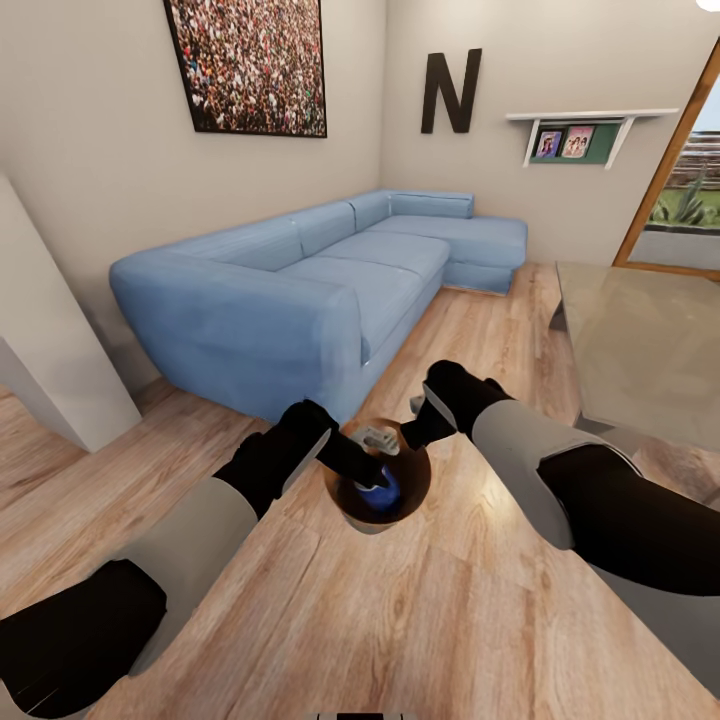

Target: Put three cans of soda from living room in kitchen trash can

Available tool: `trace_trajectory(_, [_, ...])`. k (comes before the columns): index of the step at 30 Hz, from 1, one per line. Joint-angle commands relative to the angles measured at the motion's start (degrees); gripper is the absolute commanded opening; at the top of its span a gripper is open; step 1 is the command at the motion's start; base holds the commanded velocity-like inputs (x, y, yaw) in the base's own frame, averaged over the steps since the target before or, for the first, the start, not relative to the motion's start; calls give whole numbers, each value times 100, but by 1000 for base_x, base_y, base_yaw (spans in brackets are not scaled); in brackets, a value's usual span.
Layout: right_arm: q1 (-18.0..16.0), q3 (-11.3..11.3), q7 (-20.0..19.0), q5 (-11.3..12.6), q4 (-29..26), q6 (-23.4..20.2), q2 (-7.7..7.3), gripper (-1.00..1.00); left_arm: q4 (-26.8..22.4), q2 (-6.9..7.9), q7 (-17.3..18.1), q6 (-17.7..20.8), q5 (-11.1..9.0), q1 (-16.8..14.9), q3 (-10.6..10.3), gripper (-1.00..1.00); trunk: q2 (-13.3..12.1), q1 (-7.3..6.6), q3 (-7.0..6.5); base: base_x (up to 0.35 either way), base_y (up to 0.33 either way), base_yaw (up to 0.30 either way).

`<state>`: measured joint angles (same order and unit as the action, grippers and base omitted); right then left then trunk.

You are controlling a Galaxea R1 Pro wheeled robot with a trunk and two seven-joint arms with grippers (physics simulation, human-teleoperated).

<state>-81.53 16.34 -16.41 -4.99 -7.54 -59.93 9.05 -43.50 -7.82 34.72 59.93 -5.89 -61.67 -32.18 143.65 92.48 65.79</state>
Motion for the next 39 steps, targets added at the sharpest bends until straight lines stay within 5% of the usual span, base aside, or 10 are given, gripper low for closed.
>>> trace_trajectory(1, [-3, -42, -38, 65, -1, -7, 7, -100, 0, -5, -180, 7, -29, 35, -9, -100, 1, -1, -1, 0, 0, 0])
trace_trajectory(13, [-4, -57, -38, 73, -2, -7, 83, -100, 0, -34, -1197, -237, -35, 280, -33, -100, 1, -1, -1, 0, 0, 0])
trace_trajectory(21, [-4, -60, -38, 69, -2, -7, 80, -100, 1, -36, -1329, -385, -34, 344, -102, -100, 1, -1, -1, 0, 0, 0])
trace_trajectory(22, [-2, -60, -38, 69, -2, -7, 80, -100, 5, -36, -1330, -387, -32, 345, -106, 100, 1, -1, -1, 0, 0, 0])
trace_trajectory(39, [5, -68, -38, 60, 11, -7, 25, -100, -114, 39, -1313, -401, -56, 392, -114, 100, 1, -1, -1, 0, 0, 0])
